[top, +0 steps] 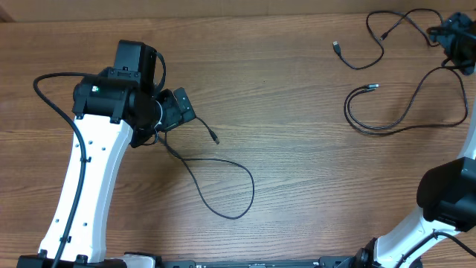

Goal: Untangle cables

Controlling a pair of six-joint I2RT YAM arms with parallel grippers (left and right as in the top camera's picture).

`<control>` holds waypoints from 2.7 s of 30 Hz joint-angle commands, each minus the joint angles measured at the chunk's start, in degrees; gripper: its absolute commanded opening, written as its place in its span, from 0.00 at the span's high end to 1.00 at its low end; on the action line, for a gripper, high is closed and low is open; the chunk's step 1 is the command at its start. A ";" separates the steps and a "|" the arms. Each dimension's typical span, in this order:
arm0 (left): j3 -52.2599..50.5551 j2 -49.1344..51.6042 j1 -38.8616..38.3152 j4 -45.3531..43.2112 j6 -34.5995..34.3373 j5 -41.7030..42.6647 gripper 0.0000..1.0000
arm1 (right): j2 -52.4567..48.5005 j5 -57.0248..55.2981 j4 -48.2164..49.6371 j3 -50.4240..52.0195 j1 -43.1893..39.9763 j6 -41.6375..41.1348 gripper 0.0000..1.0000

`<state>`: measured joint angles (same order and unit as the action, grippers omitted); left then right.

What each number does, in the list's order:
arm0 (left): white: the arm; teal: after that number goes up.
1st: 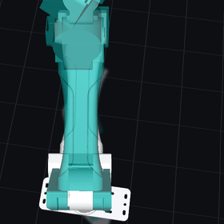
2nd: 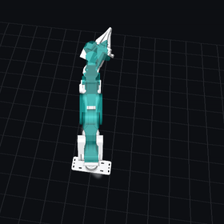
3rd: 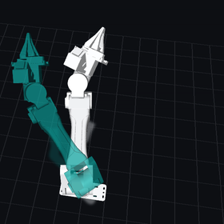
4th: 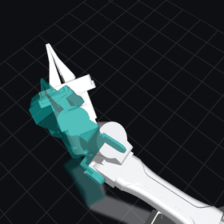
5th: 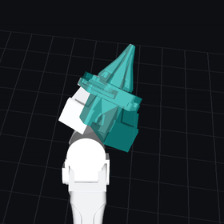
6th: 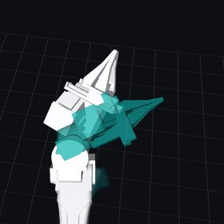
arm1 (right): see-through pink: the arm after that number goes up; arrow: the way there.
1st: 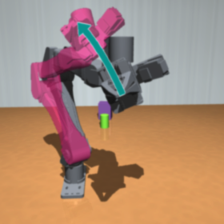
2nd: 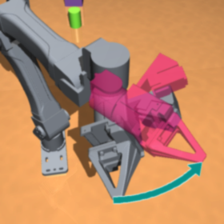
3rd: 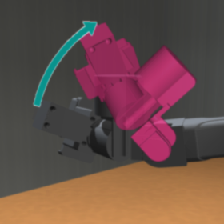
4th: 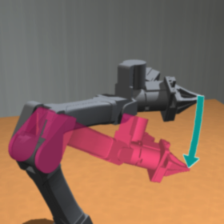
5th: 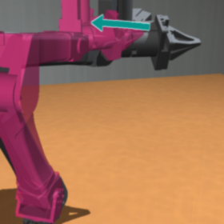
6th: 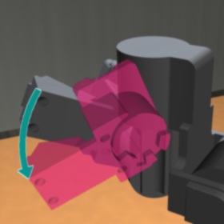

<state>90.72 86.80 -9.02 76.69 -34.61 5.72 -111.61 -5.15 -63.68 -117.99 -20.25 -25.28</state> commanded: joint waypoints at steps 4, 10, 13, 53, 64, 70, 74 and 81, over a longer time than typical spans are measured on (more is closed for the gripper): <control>0.39 0.15 -0.39 -0.07 -0.76 -0.37 0.00 | -3.72 -3.82 -0.15 2.54 -0.07 0.09 0.68; 0.39 0.15 -0.39 -0.07 -0.74 -0.37 0.00 | -9.53 -3.48 -1.22 2.54 -0.07 0.11 0.89; 0.39 0.15 -0.39 -0.07 -0.74 -0.37 0.01 | -12.13 -1.66 -1.25 2.54 -0.07 1.90 0.94; 0.39 0.15 -0.39 -0.09 -0.74 -0.37 0.00 | -16.83 2.49 6.56 2.54 -3.61 9.07 0.94; 0.39 0.15 -0.39 -0.07 -0.74 -0.37 0.00 | -19.47 2.45 6.45 2.54 -3.63 9.05 0.94; 0.39 0.15 -0.39 -0.07 -0.74 -0.37 0.00 | -20.44 2.47 6.69 2.54 -3.63 9.01 0.94; 0.39 0.15 -0.39 -0.07 -0.76 -0.39 0.00 | -20.44 2.49 7.30 2.54 -3.63 9.01 0.94; 0.39 0.15 -0.39 -0.07 -0.76 -0.37 0.00 | -20.55 5.18 8.59 2.54 -3.61 8.85 0.94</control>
<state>90.72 86.80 -9.02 76.69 -34.61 5.72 -131.68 -2.13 -55.86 -115.48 -23.75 -16.47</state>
